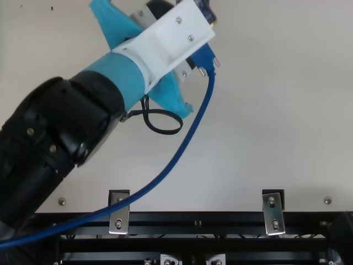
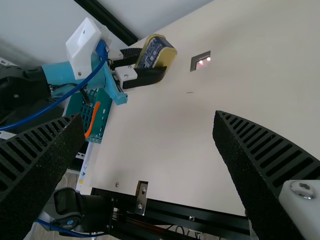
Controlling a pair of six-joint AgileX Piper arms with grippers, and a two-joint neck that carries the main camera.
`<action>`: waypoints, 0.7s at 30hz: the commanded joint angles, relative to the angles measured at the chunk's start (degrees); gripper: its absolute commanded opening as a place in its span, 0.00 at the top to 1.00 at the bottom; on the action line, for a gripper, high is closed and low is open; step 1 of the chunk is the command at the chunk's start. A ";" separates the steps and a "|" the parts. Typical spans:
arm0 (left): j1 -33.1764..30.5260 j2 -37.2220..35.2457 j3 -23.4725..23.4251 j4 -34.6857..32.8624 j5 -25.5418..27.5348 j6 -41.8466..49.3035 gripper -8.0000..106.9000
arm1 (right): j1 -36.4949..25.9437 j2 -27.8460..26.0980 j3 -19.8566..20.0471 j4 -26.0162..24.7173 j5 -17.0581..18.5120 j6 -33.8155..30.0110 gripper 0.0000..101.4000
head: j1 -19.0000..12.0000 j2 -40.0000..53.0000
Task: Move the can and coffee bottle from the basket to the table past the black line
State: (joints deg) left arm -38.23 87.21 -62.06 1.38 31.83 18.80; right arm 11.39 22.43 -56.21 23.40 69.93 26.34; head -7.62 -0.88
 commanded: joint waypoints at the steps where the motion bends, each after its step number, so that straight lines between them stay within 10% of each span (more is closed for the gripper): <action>1: 0.24 0.98 -0.34 -4.61 2.49 11.08 0.84 | 0.00 0.00 0.00 0.00 0.00 0.00 0.00 | -0.07 -0.16; 21: -3.50 15.18 -5.49 -13.42 14.60 37.46 0.84 | 0.00 0.00 0.00 0.00 0.00 0.00 0.00 | -0.07 -0.16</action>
State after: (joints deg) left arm -41.57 101.82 -67.24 -12.03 45.57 55.29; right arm 11.39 22.43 -56.21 23.40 69.93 26.34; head -7.62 -0.88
